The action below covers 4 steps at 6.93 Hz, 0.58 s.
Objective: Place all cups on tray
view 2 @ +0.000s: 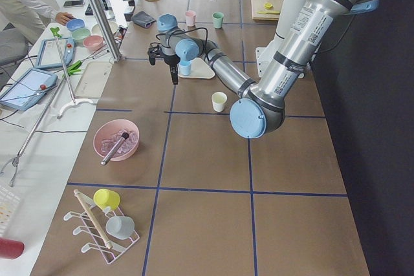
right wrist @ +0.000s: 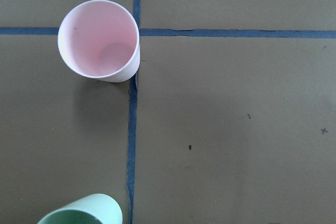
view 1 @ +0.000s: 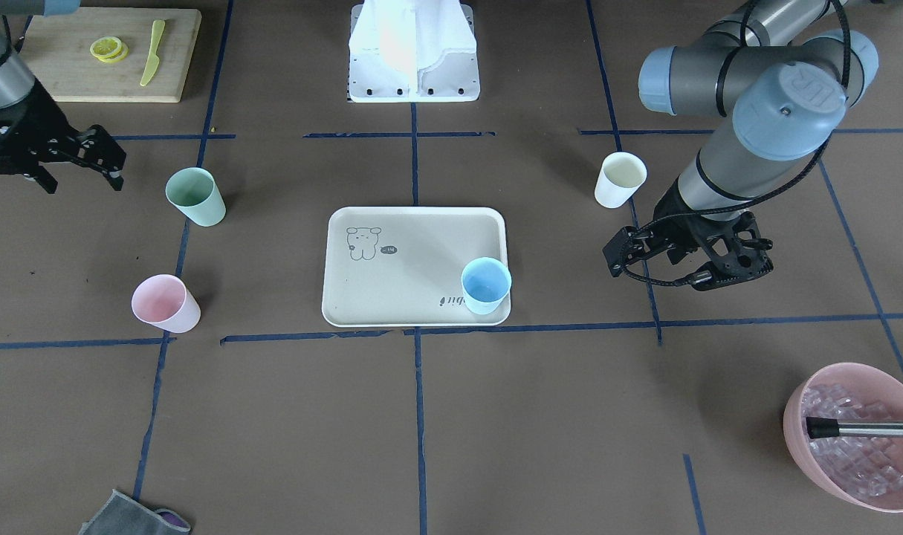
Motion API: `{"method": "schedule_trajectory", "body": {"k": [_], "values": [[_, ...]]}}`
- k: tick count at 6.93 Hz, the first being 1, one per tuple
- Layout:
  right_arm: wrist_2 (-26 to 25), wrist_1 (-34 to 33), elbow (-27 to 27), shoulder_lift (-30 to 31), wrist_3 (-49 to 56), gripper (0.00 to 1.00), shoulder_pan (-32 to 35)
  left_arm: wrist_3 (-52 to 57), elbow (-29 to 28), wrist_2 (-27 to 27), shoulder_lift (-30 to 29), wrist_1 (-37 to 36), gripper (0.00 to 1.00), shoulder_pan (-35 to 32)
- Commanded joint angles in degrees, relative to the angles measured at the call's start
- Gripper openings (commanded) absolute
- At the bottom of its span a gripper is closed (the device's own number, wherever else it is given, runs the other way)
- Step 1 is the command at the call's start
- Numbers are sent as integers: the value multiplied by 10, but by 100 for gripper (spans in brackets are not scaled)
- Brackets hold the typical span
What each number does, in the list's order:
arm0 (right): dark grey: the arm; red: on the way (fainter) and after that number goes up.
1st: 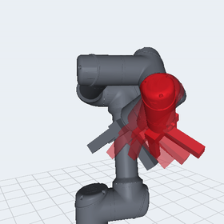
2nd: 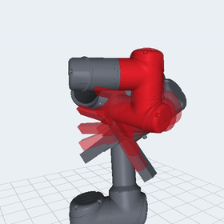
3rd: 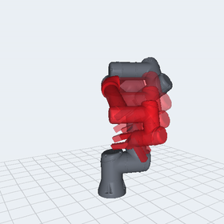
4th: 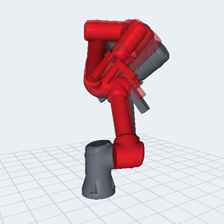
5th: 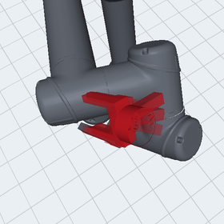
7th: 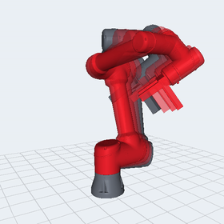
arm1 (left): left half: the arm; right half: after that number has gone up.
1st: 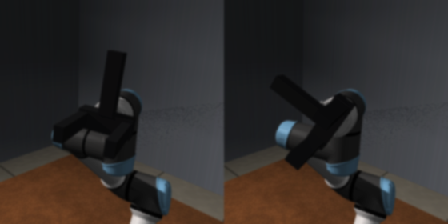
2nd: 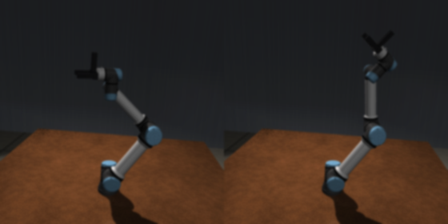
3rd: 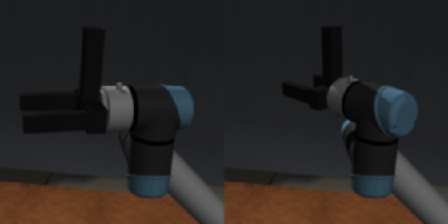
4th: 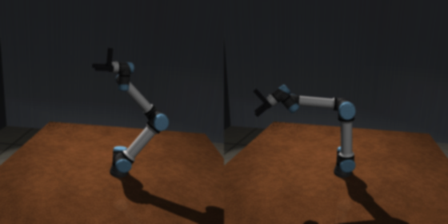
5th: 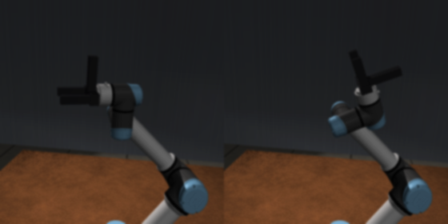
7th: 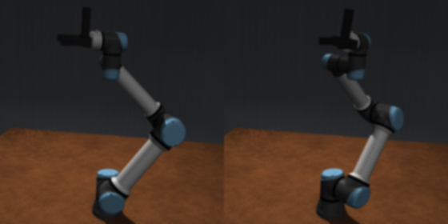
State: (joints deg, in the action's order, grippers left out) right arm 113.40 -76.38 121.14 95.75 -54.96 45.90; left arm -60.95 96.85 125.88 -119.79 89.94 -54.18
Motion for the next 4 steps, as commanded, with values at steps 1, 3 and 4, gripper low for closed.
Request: {"method": "schedule_trajectory", "body": {"k": [1,3,4], "values": [[-48,41,-15,6,-52,98,-71,1,0,0,1,1,99,-1],[-46,42,-15,5,-48,93,-83,0,0,0,2,2,99,0],[-43,43,-16,4,-47,91,-90,0,-1,0,2,2,99,0]]}}
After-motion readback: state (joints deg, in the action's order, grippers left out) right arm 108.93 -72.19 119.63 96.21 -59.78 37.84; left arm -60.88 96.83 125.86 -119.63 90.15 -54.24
